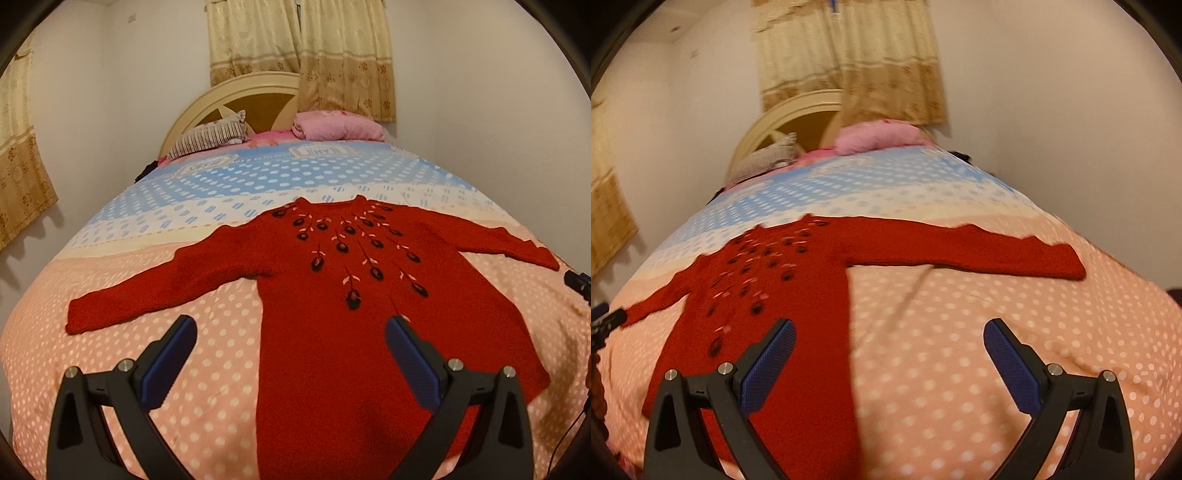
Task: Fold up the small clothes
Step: 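Move the right gripper down to the sweater sleeve cuff beside it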
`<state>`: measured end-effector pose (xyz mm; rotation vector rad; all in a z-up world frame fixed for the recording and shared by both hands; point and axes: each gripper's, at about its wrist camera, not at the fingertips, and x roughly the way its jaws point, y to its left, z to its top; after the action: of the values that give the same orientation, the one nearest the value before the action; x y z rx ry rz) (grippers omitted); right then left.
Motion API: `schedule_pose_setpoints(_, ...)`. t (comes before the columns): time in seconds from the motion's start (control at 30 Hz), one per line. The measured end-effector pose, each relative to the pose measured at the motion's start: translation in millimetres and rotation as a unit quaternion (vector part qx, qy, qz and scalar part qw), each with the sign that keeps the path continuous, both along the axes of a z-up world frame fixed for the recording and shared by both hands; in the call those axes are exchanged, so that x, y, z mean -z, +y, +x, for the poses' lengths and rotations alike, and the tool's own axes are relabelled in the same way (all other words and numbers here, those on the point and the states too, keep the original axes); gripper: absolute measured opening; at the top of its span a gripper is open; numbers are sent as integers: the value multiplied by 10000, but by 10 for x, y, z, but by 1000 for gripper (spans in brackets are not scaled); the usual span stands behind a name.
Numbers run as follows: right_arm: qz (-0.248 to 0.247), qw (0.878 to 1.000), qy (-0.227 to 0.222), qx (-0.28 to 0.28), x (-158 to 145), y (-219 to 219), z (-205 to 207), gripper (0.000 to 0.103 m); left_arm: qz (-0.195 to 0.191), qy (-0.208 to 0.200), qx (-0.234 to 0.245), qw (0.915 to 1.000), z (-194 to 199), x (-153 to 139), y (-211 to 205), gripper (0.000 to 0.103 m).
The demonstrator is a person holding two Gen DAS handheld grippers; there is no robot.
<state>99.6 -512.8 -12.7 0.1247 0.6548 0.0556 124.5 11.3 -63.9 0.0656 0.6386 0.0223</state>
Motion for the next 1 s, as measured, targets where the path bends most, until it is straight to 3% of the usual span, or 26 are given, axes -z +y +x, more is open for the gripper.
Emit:
schedule_pose_setpoints(0.2,140,9983,285,488,161,-501,335,102,273,46,-68,9996,422,162,-58,103)
schedule_pose_setpoints(0.37,227,9936,505,981,223,-1033,632,102,232,275,-138,9993,753,294,-18,103)
schedule_pose_setpoints(0.7,481,9765,988,1852,449,-1957,1158,102,246,581,-116,9979,1237,512,-99,103)
schedule_pose_setpoints(1.0,754,9626,1324,2242,658,-2521,1559,100,402,633,-367,9965,1536,629,42,103)
